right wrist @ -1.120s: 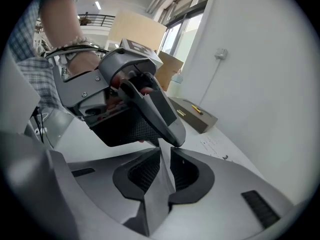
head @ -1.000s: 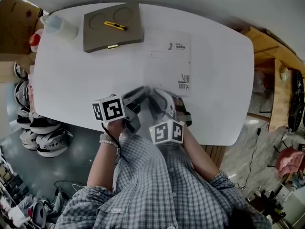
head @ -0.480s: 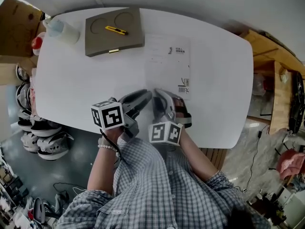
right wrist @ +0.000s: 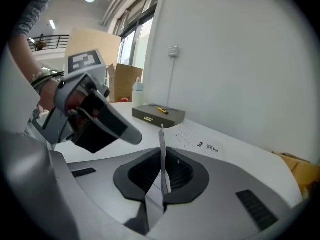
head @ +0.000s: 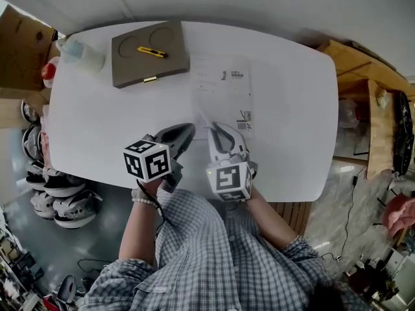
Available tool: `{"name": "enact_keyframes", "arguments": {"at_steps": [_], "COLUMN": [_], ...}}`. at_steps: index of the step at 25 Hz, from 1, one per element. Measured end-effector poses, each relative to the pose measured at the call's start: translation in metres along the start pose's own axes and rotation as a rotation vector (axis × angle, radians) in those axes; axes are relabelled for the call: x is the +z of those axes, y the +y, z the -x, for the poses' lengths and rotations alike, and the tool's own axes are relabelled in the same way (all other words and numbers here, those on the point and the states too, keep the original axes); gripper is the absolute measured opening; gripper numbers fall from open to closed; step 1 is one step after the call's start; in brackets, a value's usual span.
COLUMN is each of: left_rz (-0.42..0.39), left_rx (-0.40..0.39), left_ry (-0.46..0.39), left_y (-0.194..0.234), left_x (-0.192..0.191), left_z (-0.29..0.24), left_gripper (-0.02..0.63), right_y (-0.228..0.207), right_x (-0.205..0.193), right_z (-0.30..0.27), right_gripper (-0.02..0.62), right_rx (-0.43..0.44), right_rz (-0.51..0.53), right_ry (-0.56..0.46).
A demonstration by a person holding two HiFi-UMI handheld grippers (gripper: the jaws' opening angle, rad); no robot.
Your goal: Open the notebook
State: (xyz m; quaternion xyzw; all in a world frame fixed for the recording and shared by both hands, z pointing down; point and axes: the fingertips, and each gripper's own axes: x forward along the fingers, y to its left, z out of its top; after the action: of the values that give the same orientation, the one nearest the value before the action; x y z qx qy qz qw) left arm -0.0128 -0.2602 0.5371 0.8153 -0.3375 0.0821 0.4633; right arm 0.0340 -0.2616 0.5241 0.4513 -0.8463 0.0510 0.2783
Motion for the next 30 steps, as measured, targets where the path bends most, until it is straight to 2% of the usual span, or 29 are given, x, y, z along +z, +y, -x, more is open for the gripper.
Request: {"name": "enact_keyframes", "arguments": {"at_steps": [4,7,11,15,21,25,30], "left_rz": [-0.117,-0.205,-0.292,-0.347,-0.359,-0.349,-0.322], "left_rx": [0.091,0.158,0.174,0.197,0.252,0.248,0.236], "left_ry": [0.186,0.288,0.333,0.358,0.414,0.434,0.435], "left_y": [0.012,0.022,0.025,0.025,0.024,0.024,0.025], "left_x": [-0.029,-0.044,-0.048,-0.049,-0.050,-0.049,-0.050], "left_z": [-0.027,-0.037,-0.041,-0.043,-0.045,-0.045,-0.047], "left_gripper": [0.008,0.008,0.008,0.008,0.007,0.008,0.006], "right_y": [-0.008,-0.014,-0.027,-0.049,-0.084,-0.109,-0.138], "right_x": [0.004,0.006,0.010,0.009,0.002,-0.005,-0.022], "right_z": [0.005,0.010,0.018,0.032,0.056,0.073,0.094], "right_gripper": [0.040,0.040,0.040,0.040,0.040,0.040,0.040], "right_rx": [-0.025,-0.042,-0.074,-0.148,-0.231,-0.294,-0.389], "right_rz": [-0.063,-0.120,-0.215,-0.328,-0.498,-0.602,-0.654], "right_ry": [-0.014,-0.027,-0.055,-0.098,-0.123,-0.133,-0.124]}}
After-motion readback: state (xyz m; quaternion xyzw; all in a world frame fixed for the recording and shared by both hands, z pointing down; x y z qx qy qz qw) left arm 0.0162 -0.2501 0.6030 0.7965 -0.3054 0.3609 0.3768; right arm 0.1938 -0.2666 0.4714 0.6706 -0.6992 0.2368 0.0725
